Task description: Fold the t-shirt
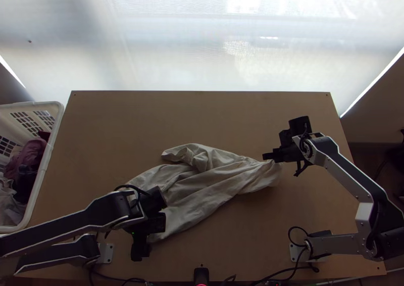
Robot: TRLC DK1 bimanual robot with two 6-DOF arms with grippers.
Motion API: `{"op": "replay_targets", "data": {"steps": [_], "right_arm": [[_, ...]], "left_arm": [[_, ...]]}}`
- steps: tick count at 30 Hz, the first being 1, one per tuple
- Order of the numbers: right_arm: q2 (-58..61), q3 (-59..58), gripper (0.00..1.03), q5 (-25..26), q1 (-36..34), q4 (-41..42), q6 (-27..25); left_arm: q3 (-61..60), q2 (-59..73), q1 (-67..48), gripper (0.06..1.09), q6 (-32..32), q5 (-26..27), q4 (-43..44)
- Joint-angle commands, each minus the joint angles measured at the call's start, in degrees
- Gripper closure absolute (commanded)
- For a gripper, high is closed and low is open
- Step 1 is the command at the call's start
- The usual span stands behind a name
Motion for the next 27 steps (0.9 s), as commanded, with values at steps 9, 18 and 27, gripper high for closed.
{"op": "replay_targets", "data": {"steps": [9, 18, 27], "right_arm": [[0.28, 1.3, 1.0, -0.03, 0.23, -0.01, 0.44], [0.37, 1.56, 1.0, -0.03, -0.13, -0.01, 0.71], [0.64, 1.65, 1.0, -0.03, -0.74, -0.01, 0.71]], "left_arm": [[-10.47, 2.3, -7.38, 0.11, -12.32, -15.68, 14.22], [-13.81, 1.16, -10.99, 0.24, -12.67, -15.5, 15.19], [-15.75, 0.72, -11.16, 0.81, -11.18, -15.59, 16.33]]}}
